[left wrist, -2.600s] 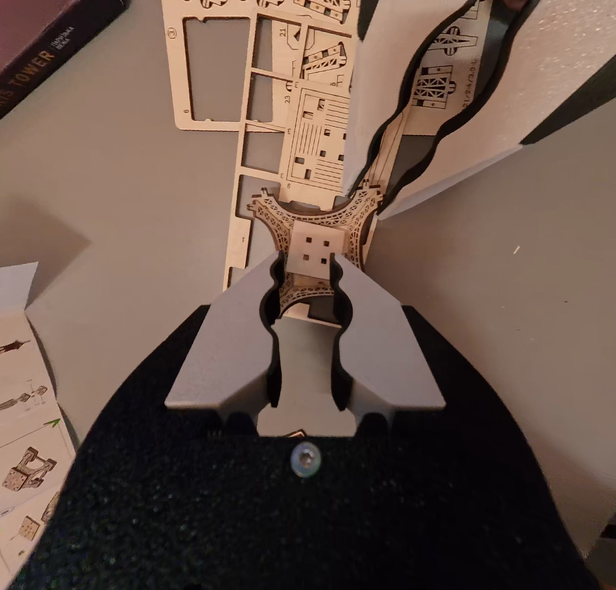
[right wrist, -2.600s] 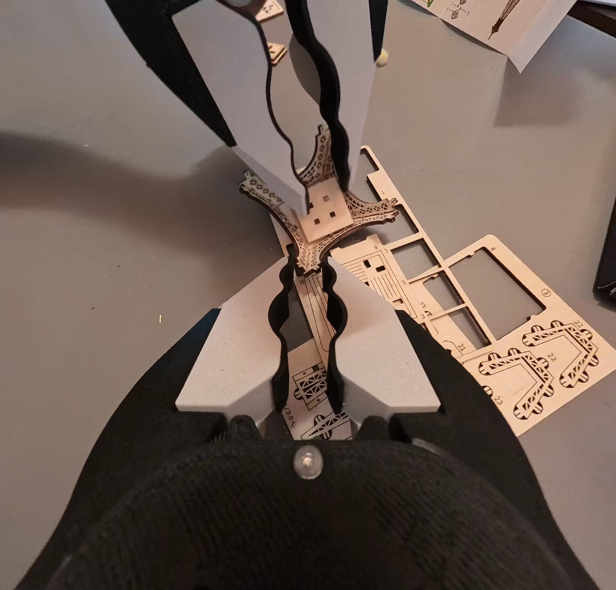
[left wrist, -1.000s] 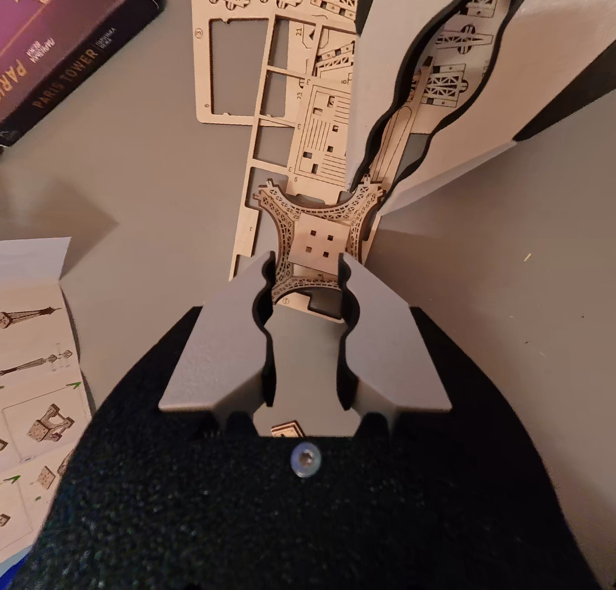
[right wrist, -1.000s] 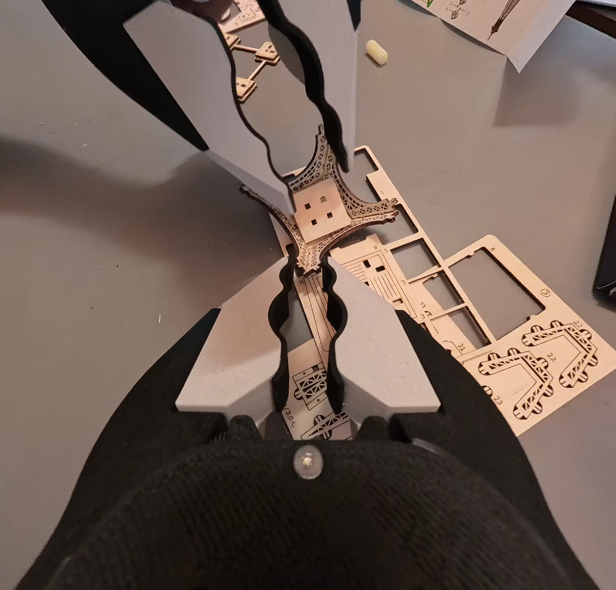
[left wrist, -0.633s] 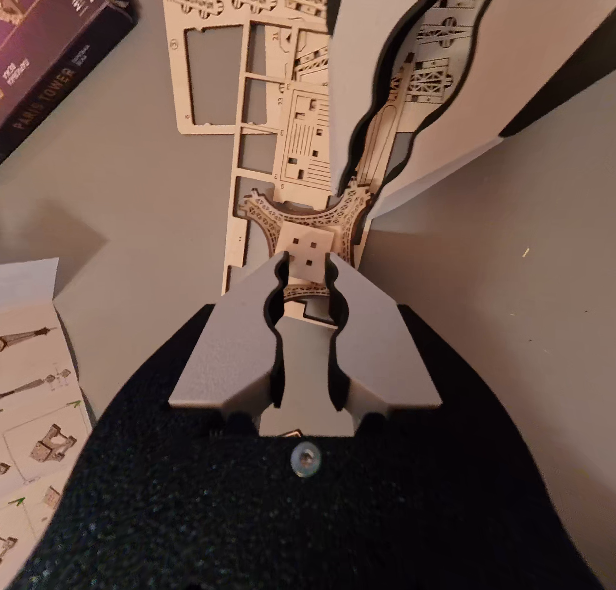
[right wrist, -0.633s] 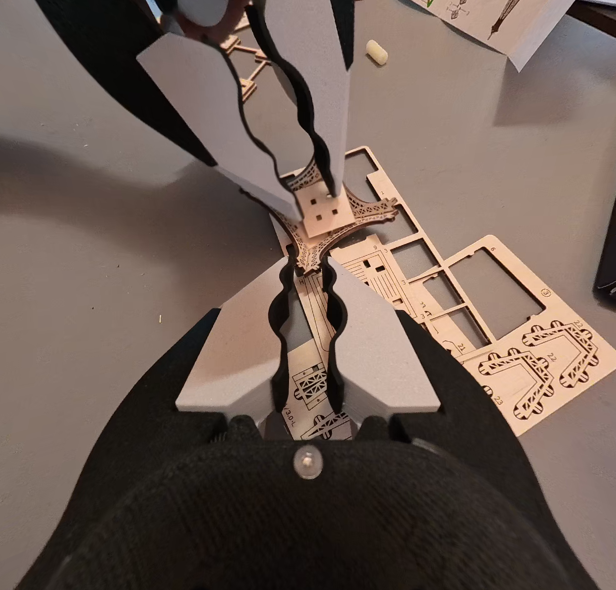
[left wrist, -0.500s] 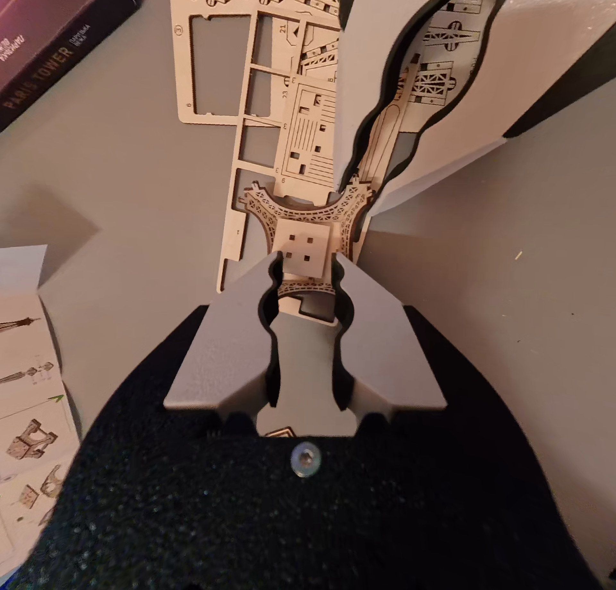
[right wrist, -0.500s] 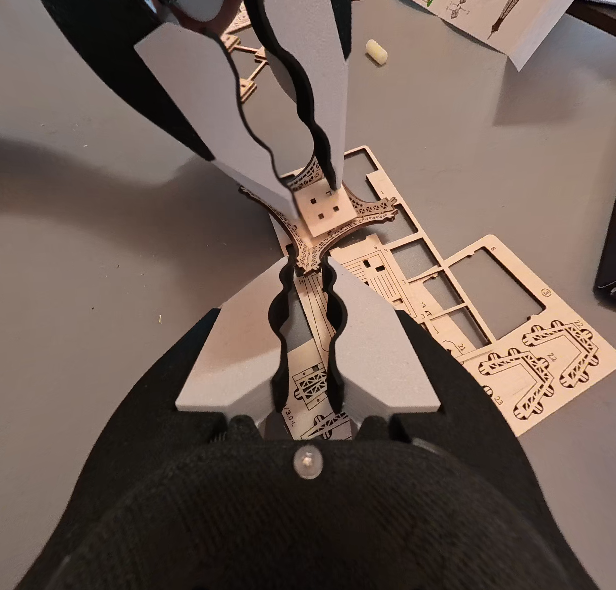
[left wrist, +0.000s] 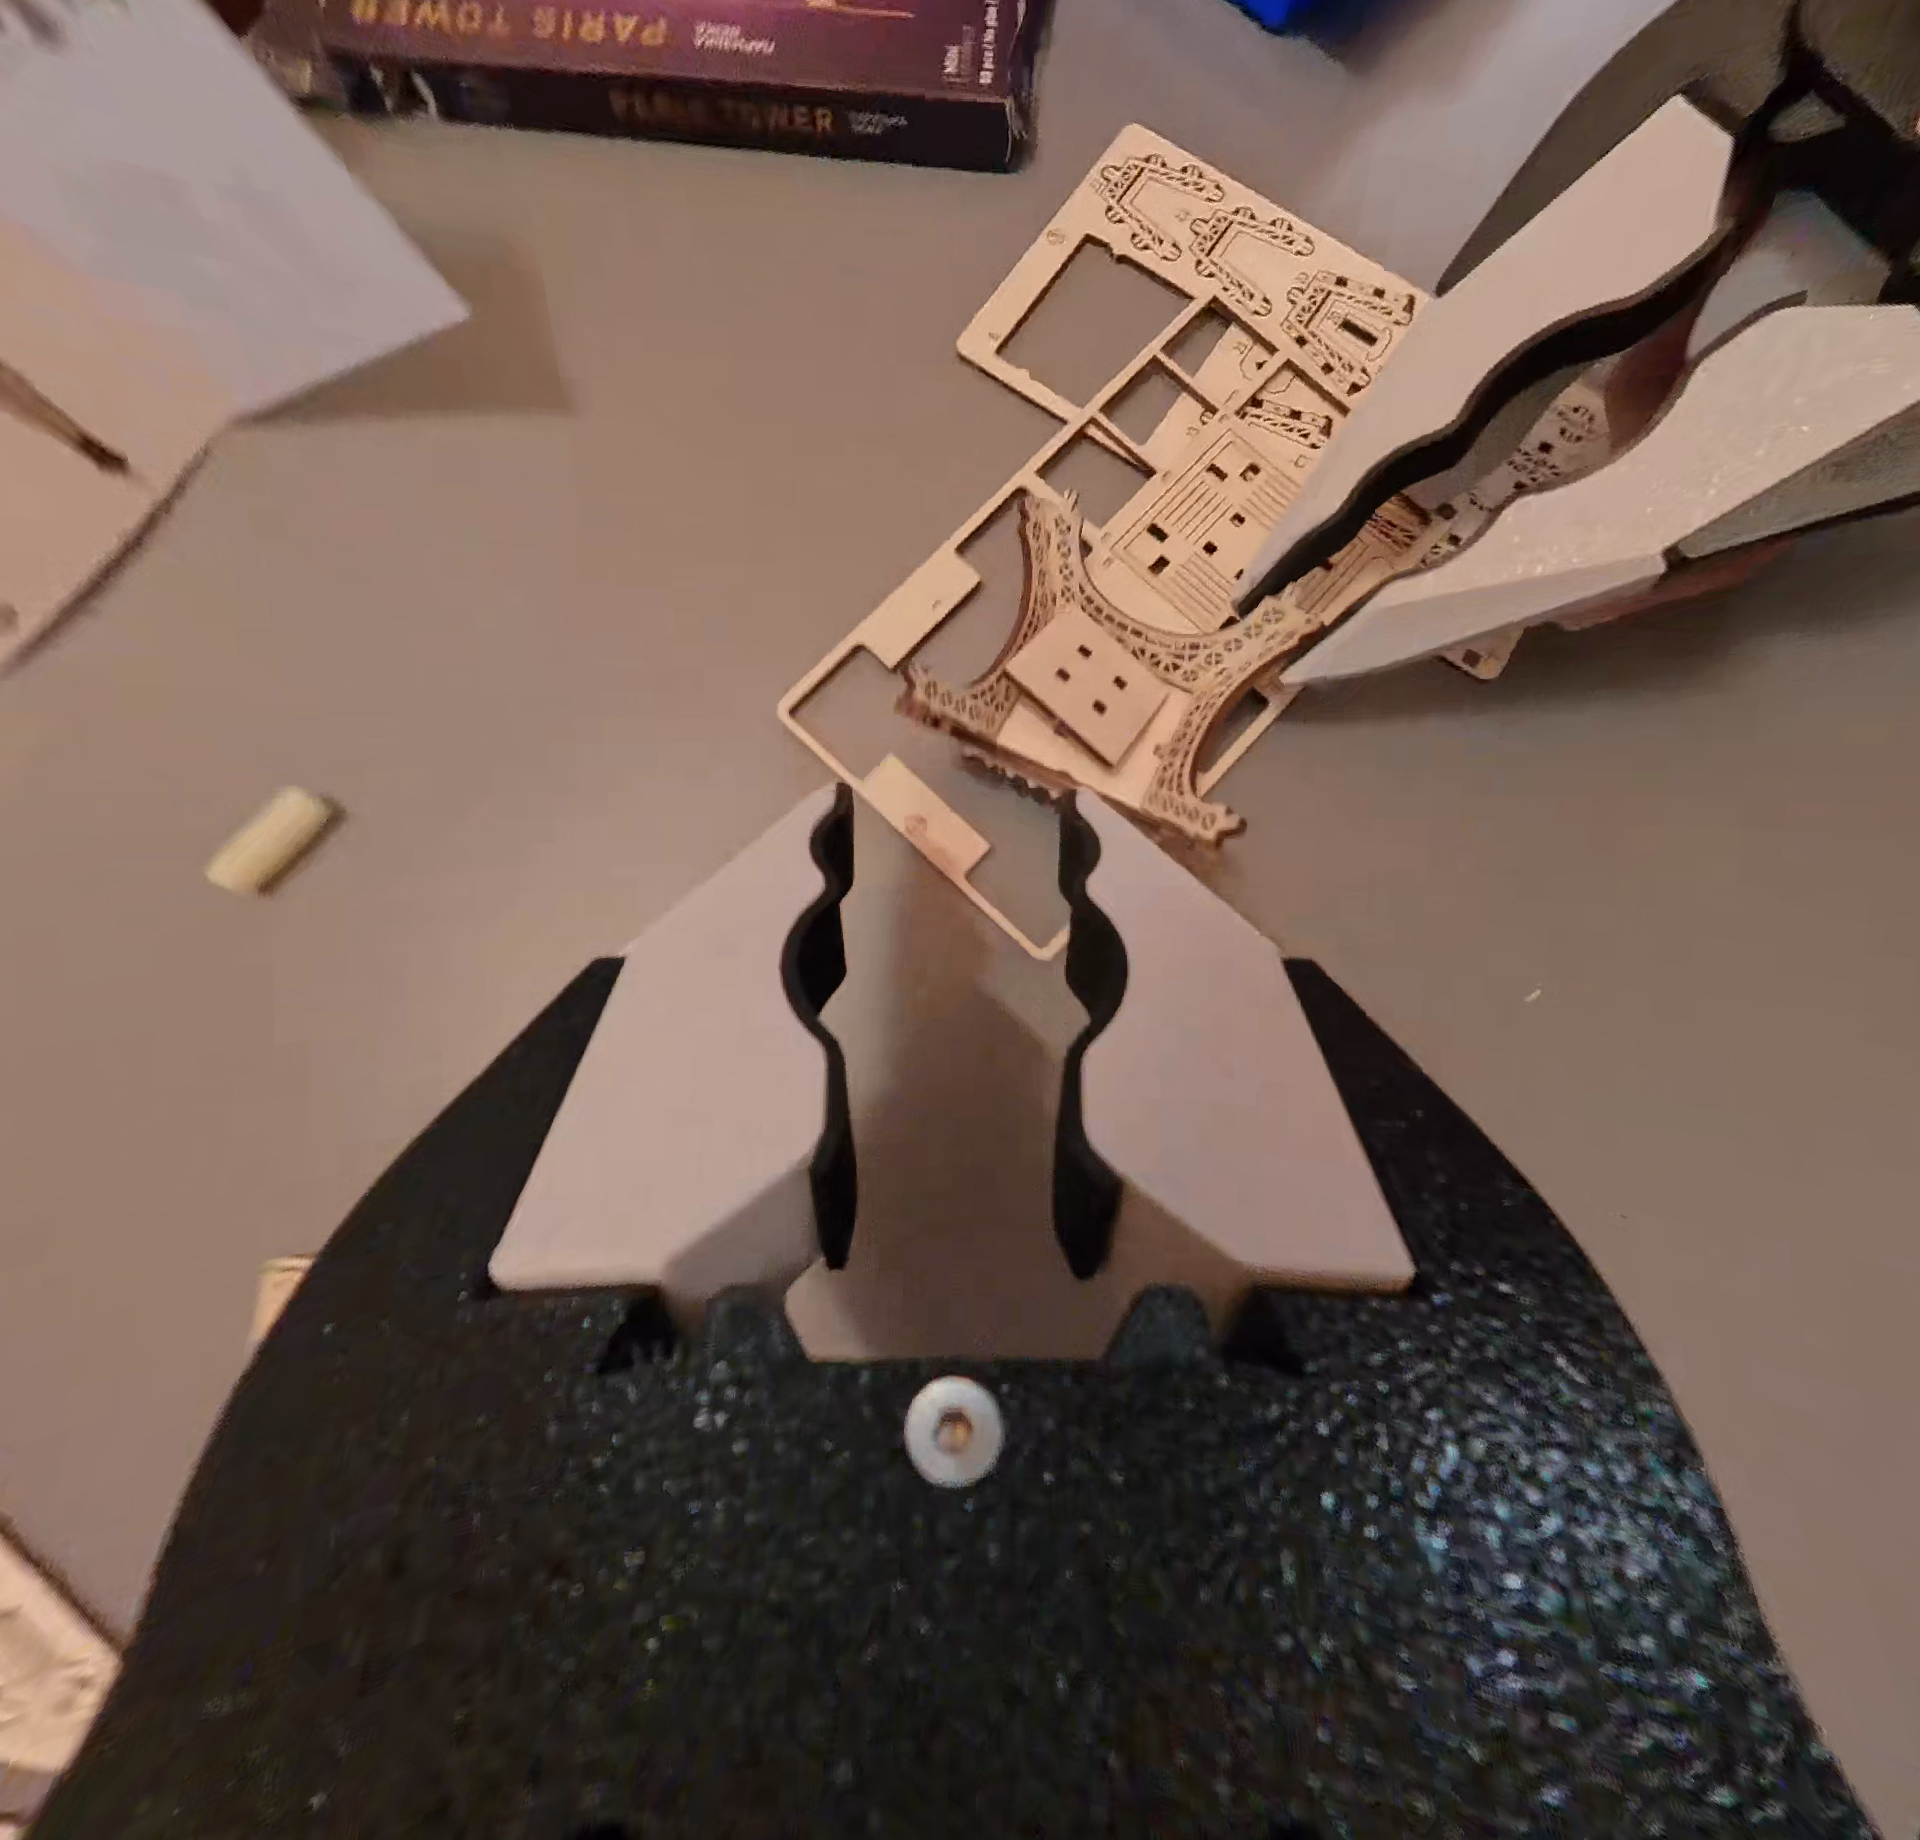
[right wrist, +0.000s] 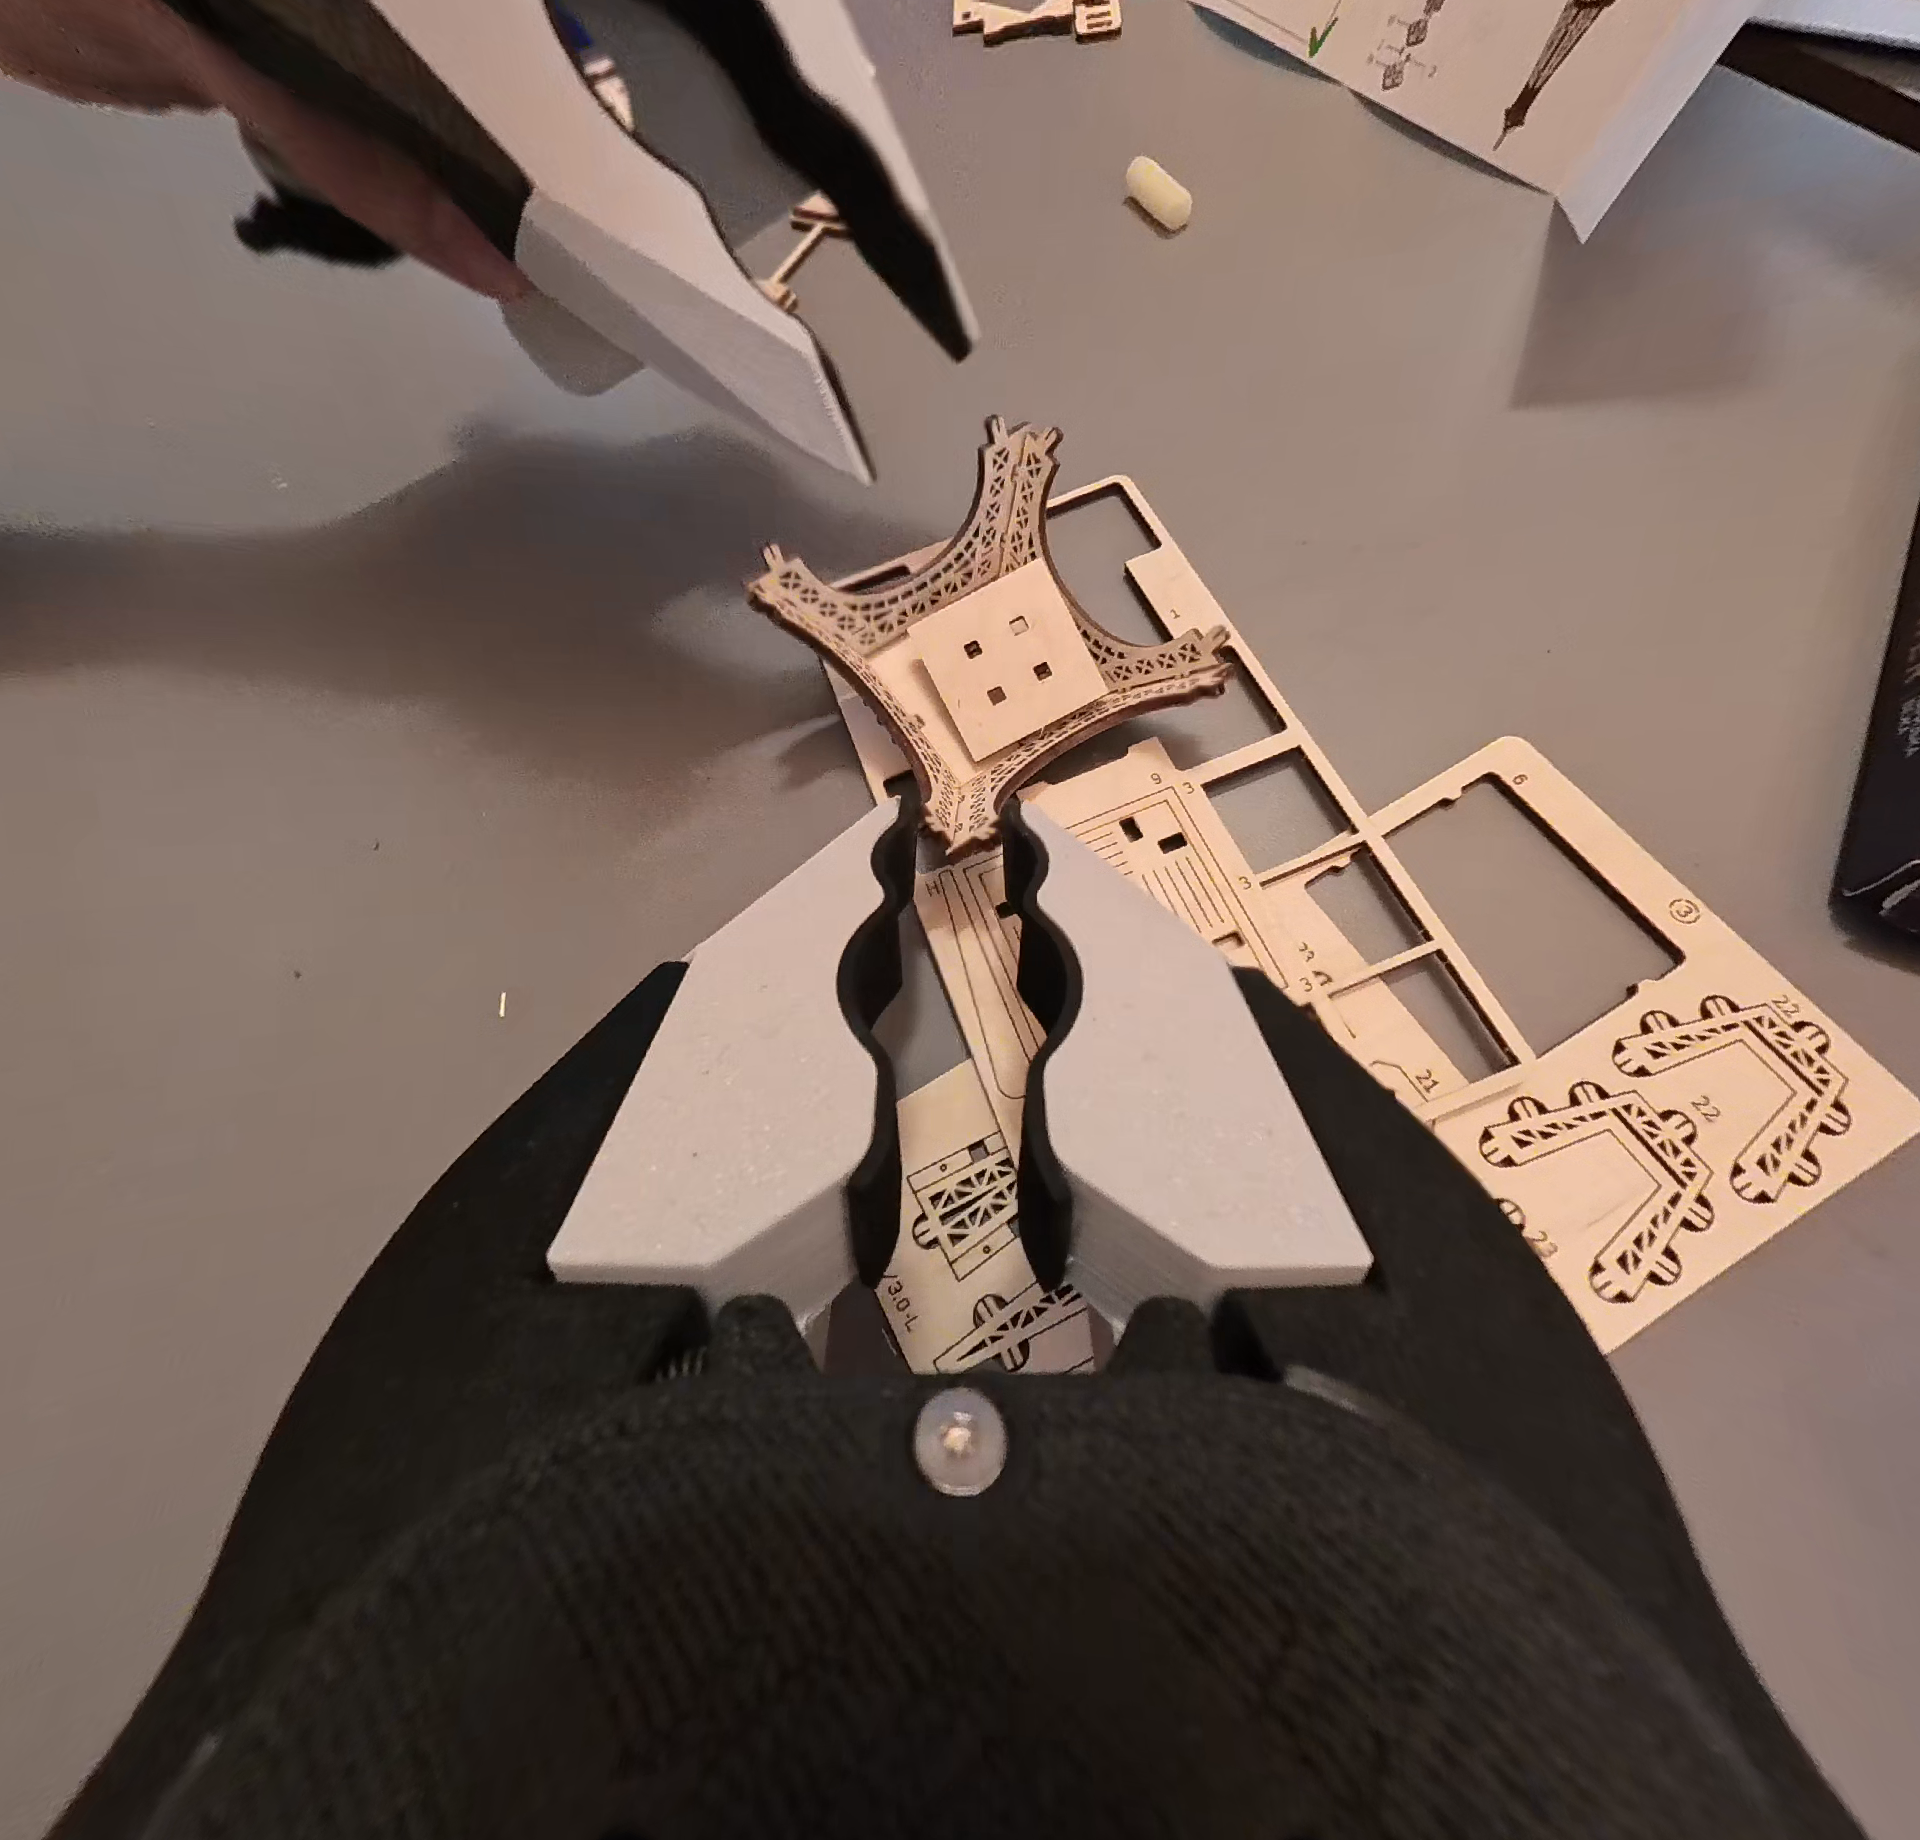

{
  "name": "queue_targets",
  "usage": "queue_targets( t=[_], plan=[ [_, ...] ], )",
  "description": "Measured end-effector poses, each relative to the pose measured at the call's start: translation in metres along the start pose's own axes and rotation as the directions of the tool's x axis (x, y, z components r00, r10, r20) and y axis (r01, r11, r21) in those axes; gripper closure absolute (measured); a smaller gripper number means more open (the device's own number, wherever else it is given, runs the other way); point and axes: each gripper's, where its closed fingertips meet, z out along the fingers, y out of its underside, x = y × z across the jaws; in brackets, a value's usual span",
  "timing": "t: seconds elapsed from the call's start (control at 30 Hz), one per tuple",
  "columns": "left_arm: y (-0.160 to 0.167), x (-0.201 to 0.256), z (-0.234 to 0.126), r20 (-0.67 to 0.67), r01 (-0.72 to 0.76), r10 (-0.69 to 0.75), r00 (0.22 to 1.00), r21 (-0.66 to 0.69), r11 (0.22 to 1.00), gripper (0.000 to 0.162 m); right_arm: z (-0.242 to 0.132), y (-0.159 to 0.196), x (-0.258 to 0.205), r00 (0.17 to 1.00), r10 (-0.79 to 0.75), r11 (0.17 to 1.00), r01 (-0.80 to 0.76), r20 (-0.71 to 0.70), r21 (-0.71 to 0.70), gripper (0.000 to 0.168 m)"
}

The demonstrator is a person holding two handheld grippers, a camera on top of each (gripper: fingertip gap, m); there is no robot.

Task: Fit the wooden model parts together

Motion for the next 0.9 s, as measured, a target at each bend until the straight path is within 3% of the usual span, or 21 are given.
queue_targets(
  t=[0.17,0.33,0.53,0.63,0.73,0.9],
  plan=[
    [0.022,0.006,-0.001,-0.050,0.073,-0.070,0.996,0.065,0.995,0.118,-0.004,-0.005,0.000,0.999,0.031,0.999,-0.032,0.031,0.042,0.155],
    [0.027,0.011,0.002,-0.039,-0.064,0.069,0.997,0.124,0.990,0.109,-0.014,-0.023,-0.007,0.951,0.216,0.956,-0.252,0.223,0.151,0.155],
    [0.021,0.020,-0.003,-0.022,-0.208,0.220,0.975,0.240,0.948,0.104,-0.019,-0.034,-0.011,0.865,0.340,0.888,-0.425,0.369,0.177,0.155],
    [0.015,0.017,-0.015,0.092,-0.356,0.344,0.934,0.290,0.888,0.102,-0.026,-0.046,-0.016,0.773,0.415,0.819,-0.547,0.480,0.172,0.155],
    [0.002,0.014,-0.039,0.267,-0.558,0.493,0.828,0.313,0.769,0.106,-0.032,-0.059,-0.022,0.631,0.487,0.717,-0.684,0.605,0.137,0.155],
    [-0.015,0.031,-0.074,0.309,-0.652,0.574,0.758,0.385,0.653,0.113,-0.033,-0.072,-0.035,0.388,0.533,0.548,-0.835,0.752,0.042,0.156]
  ],
)
